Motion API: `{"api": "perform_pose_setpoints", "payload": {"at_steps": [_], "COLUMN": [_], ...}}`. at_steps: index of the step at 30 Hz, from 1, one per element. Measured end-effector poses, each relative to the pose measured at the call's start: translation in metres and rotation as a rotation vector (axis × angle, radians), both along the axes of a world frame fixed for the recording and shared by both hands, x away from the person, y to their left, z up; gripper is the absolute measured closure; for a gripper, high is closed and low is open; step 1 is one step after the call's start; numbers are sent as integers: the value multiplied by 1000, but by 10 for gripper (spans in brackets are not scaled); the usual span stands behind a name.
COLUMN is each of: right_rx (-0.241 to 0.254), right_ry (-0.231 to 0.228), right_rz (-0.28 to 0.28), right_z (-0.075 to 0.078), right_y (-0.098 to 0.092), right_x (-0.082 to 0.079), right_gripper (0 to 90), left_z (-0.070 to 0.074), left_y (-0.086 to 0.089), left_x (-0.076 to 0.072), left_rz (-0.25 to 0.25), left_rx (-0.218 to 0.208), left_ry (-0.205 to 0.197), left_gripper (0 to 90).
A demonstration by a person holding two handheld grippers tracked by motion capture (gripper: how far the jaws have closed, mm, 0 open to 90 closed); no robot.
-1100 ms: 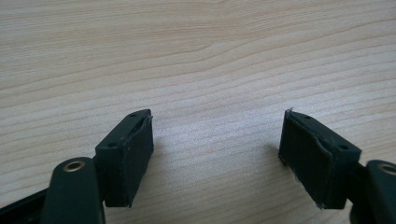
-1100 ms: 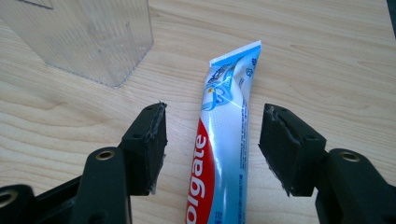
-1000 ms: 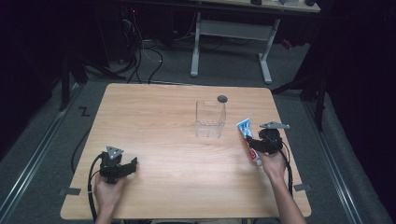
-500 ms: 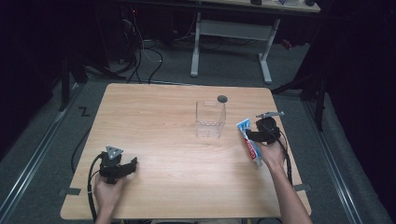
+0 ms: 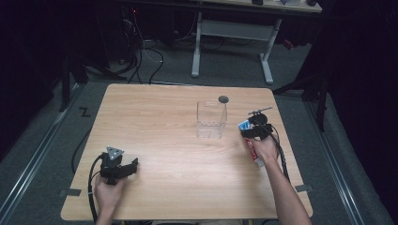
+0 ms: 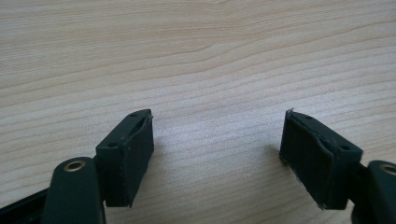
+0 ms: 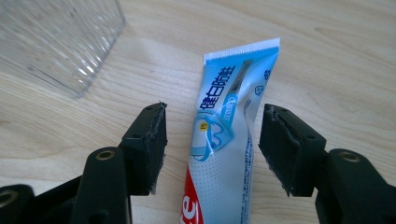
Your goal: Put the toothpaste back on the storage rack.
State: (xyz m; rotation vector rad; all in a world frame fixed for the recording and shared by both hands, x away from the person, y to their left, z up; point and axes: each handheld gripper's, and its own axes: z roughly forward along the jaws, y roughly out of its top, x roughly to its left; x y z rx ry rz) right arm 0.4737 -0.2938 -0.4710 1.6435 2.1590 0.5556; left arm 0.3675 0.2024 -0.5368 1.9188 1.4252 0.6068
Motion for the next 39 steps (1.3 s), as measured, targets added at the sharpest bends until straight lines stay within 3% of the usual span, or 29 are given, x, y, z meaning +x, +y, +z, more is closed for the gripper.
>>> {"api": "perform_pose_setpoints", "payload": {"at_steps": [5,17,25,28,39], "right_rx": [-17,-52,-62,-87,-248], "right_ry": [42,88,126,150,164], "right_rz": [-15,-34,-32,-14,42], "right_z": [-10,-25,-25,-24,-21], "right_y": [3,1,2,4,19], "right_x": [5,13,16,18,19], "right_gripper": [419,479,508,543,662], "left_z": [0,0,0,0,0], "left_y": [0,-1,-1,-1,-1], "left_x": [0,0,0,0,0], "left_rz": [0,-3,-2,-2,-2], "left_rx": [0,3,1,1,-1], "left_ry": [-1,0,1,2,1], "left_gripper": [260,257,253,254,253]}}
